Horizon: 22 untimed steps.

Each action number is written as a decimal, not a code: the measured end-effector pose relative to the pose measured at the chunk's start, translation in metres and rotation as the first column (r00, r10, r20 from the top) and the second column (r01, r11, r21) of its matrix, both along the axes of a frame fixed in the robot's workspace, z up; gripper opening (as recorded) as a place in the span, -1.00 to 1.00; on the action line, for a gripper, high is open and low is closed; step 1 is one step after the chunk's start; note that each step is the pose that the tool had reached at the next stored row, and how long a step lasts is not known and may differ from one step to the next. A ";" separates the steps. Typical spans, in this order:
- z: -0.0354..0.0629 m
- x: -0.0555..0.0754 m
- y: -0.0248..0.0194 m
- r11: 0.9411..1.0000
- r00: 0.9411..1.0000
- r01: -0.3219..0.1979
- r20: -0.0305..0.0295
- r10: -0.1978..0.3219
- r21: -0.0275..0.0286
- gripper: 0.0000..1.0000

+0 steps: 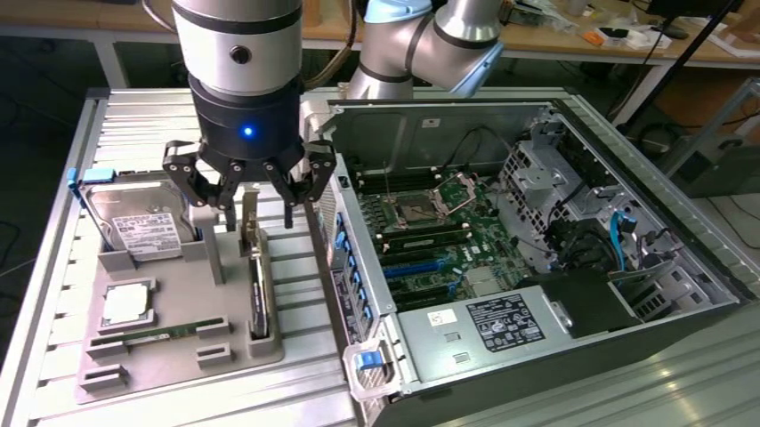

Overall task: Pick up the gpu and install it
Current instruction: 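Pick up the gpu and move the gpu toward the slot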

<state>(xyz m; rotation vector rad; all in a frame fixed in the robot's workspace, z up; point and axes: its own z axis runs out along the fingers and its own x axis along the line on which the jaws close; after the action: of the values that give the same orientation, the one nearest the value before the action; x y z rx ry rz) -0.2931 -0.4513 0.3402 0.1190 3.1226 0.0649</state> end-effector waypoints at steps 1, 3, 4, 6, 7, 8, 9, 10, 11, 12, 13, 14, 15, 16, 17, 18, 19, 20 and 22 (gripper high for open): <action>-0.0013 -0.001 -0.0002 1.000 1.000 0.000 0.000 0.000 0.000 0.20; -0.0054 -0.002 -0.0009 1.000 1.000 0.000 0.000 0.000 -0.001 0.20; -0.0102 -0.003 -0.0017 1.000 1.000 0.000 0.000 0.000 -0.001 0.20; -0.0126 -0.004 -0.0017 1.000 1.000 0.000 0.000 0.000 -0.001 0.20; -0.0138 -0.004 -0.0017 1.000 1.000 0.000 0.000 0.000 -0.001 0.20; -0.0148 -0.004 -0.0017 1.000 1.000 0.000 0.000 0.000 -0.001 0.20; -0.0160 -0.004 -0.0017 1.000 1.000 0.000 0.000 0.000 -0.001 0.20; -0.0169 -0.004 -0.0017 1.000 1.000 0.000 0.000 0.000 -0.001 0.20; -0.0183 -0.004 -0.0017 1.000 1.000 0.000 0.000 0.000 -0.001 0.20; -0.0197 -0.004 -0.0017 1.000 1.000 0.000 0.000 0.000 -0.001 0.20; -0.0209 -0.004 -0.0017 1.000 1.000 0.000 0.001 0.000 -0.001 0.20; -0.0220 -0.004 -0.0017 1.000 1.000 0.000 0.001 0.000 -0.001 0.20; -0.0235 -0.005 -0.0017 1.000 1.000 0.000 0.001 0.000 -0.001 0.20; -0.0247 -0.005 -0.0017 1.000 1.000 0.000 0.001 0.000 -0.001 0.20; -0.0259 -0.005 -0.0017 1.000 1.000 0.000 0.001 0.000 -0.001 0.20; -0.0266 -0.005 -0.0017 1.000 1.000 0.000 0.001 0.000 -0.001 0.20; -0.0270 -0.005 -0.0021 1.000 1.000 0.000 0.001 0.000 -0.001 0.20; -0.0275 -0.005 -0.0025 1.000 1.000 0.000 0.001 0.000 -0.001 0.20; -0.0285 -0.005 -0.0036 1.000 1.000 0.000 0.001 0.000 -0.001 0.20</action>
<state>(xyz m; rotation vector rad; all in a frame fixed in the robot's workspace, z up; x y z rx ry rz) -0.2983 -0.4549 0.3117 0.1188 3.1220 0.0631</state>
